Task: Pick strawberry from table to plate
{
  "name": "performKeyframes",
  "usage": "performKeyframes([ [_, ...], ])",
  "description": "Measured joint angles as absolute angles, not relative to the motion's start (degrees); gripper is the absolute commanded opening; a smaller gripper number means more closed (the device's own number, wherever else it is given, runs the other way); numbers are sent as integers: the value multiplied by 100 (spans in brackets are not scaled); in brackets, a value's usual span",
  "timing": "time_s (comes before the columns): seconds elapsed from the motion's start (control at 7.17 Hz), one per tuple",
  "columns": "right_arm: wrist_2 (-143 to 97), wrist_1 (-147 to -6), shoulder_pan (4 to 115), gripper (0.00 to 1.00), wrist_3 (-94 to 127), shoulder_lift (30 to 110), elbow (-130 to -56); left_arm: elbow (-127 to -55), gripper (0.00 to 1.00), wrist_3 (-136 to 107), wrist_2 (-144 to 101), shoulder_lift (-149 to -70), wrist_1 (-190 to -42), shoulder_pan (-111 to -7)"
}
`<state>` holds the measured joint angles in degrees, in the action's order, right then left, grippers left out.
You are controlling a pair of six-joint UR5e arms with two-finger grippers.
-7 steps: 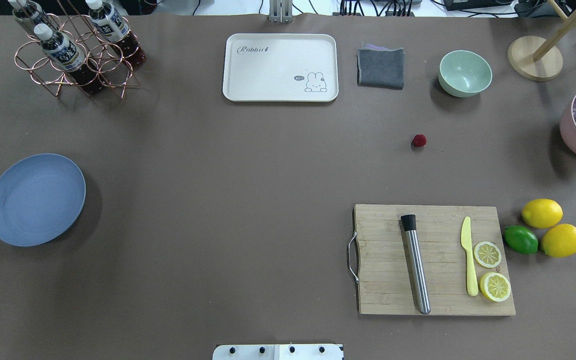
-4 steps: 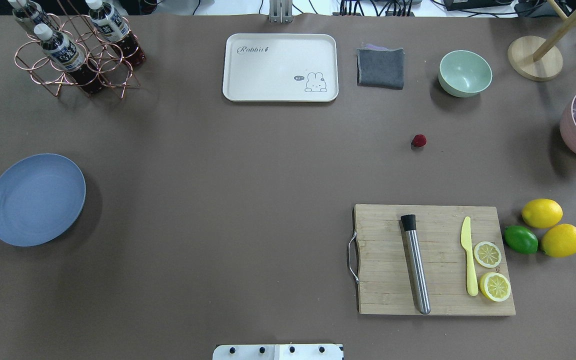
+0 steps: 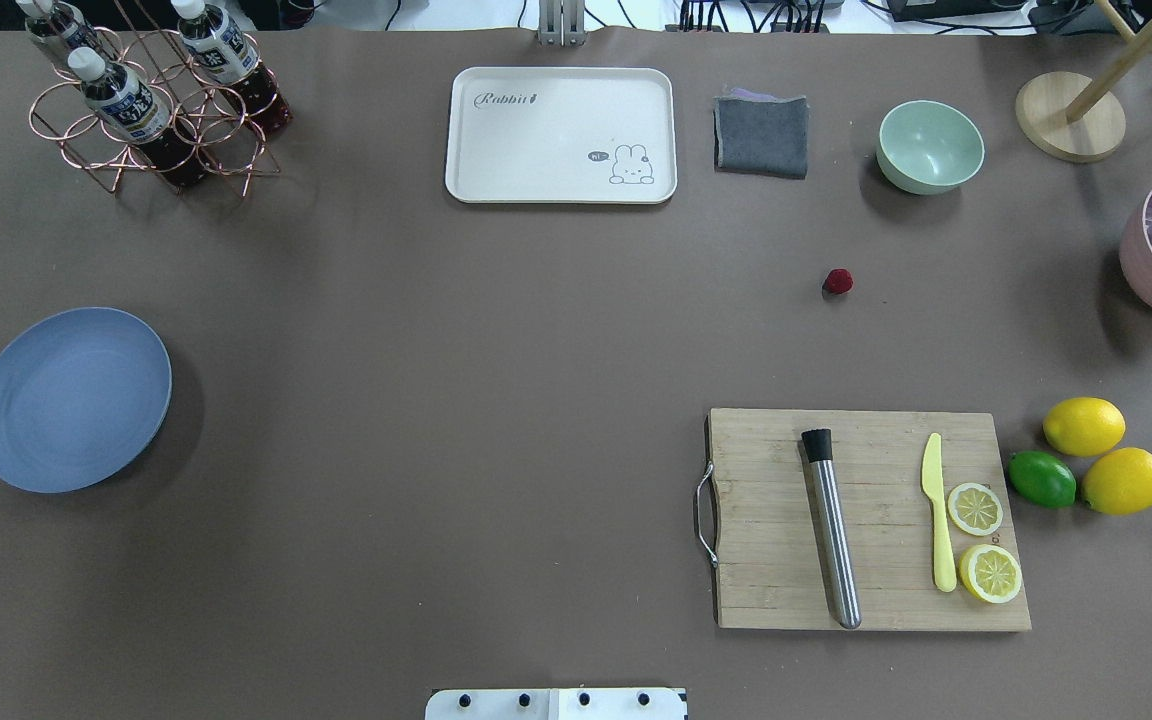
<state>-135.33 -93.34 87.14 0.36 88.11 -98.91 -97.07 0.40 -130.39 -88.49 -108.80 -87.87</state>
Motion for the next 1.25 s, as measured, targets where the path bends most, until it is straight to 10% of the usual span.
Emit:
performKeyframes([
  [1.25,-13895,-9088,7681,100,1512,7871,-10437,-9096,98,-1946,-13112,-8937,-12382,-8174],
])
